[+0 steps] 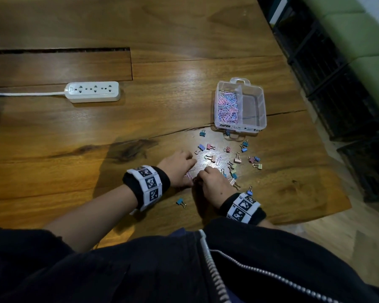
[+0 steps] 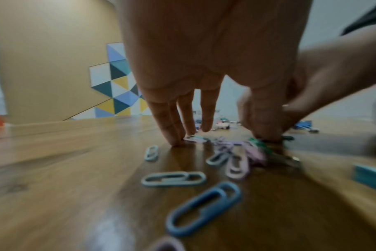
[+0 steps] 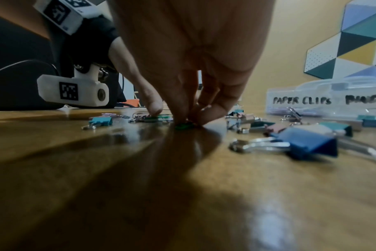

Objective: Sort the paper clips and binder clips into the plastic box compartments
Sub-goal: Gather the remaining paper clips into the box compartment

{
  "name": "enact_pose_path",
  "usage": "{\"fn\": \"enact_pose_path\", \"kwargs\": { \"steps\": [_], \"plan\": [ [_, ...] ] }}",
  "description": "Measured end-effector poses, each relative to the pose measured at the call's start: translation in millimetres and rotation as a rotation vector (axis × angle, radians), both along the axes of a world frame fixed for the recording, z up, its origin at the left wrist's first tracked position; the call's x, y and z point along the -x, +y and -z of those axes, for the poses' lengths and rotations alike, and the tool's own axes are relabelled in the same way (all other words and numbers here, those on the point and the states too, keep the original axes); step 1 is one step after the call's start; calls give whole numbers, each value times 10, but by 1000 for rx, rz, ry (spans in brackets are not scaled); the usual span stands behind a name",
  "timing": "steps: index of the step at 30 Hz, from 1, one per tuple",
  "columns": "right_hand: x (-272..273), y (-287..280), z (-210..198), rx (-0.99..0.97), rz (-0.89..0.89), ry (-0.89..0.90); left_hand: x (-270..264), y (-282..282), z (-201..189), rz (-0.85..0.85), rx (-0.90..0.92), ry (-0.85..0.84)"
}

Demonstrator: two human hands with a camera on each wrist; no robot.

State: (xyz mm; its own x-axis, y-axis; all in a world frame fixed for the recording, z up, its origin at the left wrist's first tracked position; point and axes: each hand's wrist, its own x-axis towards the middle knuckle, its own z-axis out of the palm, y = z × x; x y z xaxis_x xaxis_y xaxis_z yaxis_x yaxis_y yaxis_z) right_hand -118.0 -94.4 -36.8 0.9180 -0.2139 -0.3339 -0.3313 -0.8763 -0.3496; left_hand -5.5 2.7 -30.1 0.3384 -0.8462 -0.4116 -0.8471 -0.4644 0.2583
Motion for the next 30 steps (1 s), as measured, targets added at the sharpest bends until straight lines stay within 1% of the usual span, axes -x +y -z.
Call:
{"fn": "enact_pose_path", "kwargs": {
  "steps": [3,6,9,13,16,17,19,21,22,24,25,27,30],
  "plan": [
    [-16,-13,-32,-76,45,-13,84,5,72,8,54,-34],
    [-30,-44,-39,-137,128,-14,79,-2,73,-60,65,-2],
    [-38,-45,-34,-148,157,-14,38,-24,40,-139,26,34],
    [-46,-35,-39,-129,157,11,34,-33,63,-136,4,-9],
    [-71,-29,-26,-131,178,18,18,-29,43,-156,38,39],
    [-83,-33,-34,-152,206,18,-3,-30,14,-197,55,92],
    [-98,-67,-69,-260,320,5,-68,-25,-66,-351,92,261],
    [-90,-142,-122,-476,471,-42,-160,16,-143,-543,164,494],
    [-77,-194,-148,-596,538,-81,-212,44,-159,-659,207,665],
    [-47,-295,-191,-848,678,-135,-301,105,-210,-902,242,1065],
    [-34,-335,-206,-958,745,-146,-329,128,-234,-995,257,1216],
    [-16,-385,-217,-1118,837,-154,-356,171,-254,-1103,277,1390],
    [18,-361,-207,-1228,834,-108,-341,209,-248,-1173,324,1544]
  ]
}}
